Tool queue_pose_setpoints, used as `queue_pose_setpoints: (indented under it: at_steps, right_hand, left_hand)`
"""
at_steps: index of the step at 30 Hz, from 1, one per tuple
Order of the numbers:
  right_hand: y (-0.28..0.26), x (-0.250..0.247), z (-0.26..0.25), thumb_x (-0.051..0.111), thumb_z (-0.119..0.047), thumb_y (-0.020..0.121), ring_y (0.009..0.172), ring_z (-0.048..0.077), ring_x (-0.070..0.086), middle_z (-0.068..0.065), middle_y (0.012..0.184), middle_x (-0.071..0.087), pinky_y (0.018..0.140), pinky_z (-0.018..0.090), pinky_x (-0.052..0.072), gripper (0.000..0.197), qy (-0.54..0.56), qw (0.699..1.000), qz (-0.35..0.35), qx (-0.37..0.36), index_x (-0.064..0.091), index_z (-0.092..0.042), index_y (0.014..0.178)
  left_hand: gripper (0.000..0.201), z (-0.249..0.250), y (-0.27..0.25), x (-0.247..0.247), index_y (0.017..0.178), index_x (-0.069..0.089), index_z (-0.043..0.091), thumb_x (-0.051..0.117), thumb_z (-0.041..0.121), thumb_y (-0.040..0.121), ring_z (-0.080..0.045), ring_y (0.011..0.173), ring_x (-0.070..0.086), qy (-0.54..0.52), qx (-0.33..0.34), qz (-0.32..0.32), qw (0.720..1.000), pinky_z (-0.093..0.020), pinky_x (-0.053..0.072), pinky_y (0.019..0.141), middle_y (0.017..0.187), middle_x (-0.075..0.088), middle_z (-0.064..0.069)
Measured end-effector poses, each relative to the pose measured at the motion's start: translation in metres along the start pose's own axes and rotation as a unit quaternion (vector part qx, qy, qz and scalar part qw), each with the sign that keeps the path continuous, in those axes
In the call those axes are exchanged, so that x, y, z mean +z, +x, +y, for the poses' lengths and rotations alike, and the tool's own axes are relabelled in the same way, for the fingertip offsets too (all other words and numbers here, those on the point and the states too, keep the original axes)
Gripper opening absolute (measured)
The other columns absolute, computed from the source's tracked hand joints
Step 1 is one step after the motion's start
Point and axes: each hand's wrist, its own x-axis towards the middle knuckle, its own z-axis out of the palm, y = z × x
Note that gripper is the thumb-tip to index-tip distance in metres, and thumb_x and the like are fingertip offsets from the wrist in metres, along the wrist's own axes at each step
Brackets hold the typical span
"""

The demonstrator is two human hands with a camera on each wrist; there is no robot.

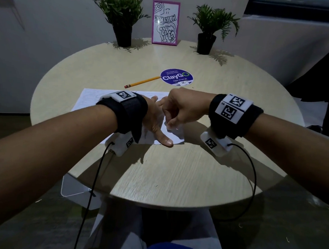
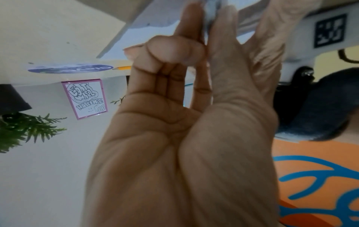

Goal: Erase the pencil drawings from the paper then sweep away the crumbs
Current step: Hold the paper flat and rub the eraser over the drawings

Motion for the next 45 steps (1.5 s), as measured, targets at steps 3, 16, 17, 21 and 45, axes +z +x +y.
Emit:
queue_pose_setpoints:
  at_steps: [3, 16, 17, 21, 45]
  right_hand:
    - [-0.003, -0.003, 0.002, 0.082, -0.026, 0.08, 0.067, 0.002, 0.064, -0.009, 0.074, 0.073, 0.061, 0.021, 0.048, 0.006, -0.044, 0.999, 0.006, -0.01, 0.08, -0.024, 0.085]
    - [0.006, 0.004, 0.019, 0.084, -0.023, 0.078, 0.064, 0.001, 0.062, -0.003, 0.073, 0.072, 0.06, 0.023, 0.045, 0.013, -0.05, 0.993, 0.11, 0.004, 0.076, -0.017, 0.087]
    - [0.006, 0.004, 0.017, 0.084, -0.022, 0.077, 0.065, 0.002, 0.063, -0.004, 0.073, 0.072, 0.061, 0.026, 0.049, 0.012, -0.051, 0.992, 0.114, -0.001, 0.076, -0.016, 0.083]
    - [-0.002, 0.004, 0.001, 0.082, -0.025, 0.079, 0.07, 0.005, 0.067, -0.008, 0.076, 0.075, 0.065, 0.022, 0.053, 0.006, -0.056, 0.997, 0.025, -0.05, 0.081, -0.021, 0.084]
    - [0.003, 0.002, -0.002, 0.08, -0.019, 0.08, 0.068, 0.001, 0.061, -0.024, 0.071, 0.067, 0.057, 0.012, 0.041, 0.007, -0.095, 0.993, 0.05, -0.048, 0.08, -0.014, 0.086]
  left_hand:
    - [0.114, -0.006, 0.01, 0.005, 0.159, 0.008, 0.026, 0.058, 0.08, 0.072, -0.031, 0.151, -0.019, -0.012, 0.002, 0.018, 1.0, -0.057, 0.005, 0.119, 0.166, -0.016, -0.004]
    - [0.127, -0.01, 0.013, 0.009, 0.156, -0.015, 0.031, 0.066, 0.078, 0.069, -0.03, 0.153, -0.005, -0.027, 0.001, 0.051, 0.998, -0.056, 0.017, 0.119, 0.165, -0.016, 0.002]
    - [0.126, -0.009, 0.011, 0.009, 0.156, -0.013, 0.032, 0.066, 0.077, 0.069, -0.03, 0.153, -0.006, -0.027, 0.003, 0.051, 0.998, -0.056, 0.016, 0.119, 0.165, -0.016, 0.002]
    - [0.11, -0.006, 0.007, 0.005, 0.158, 0.003, 0.037, 0.061, 0.077, 0.073, -0.035, 0.151, -0.012, -0.013, 0.006, 0.025, 1.0, -0.06, 0.01, 0.118, 0.165, -0.013, -0.003]
    - [0.105, -0.002, 0.004, 0.005, 0.158, 0.015, 0.021, 0.063, 0.07, 0.078, -0.032, 0.151, 0.007, -0.026, -0.007, 0.028, 0.999, -0.052, 0.015, 0.12, 0.165, 0.005, -0.01]
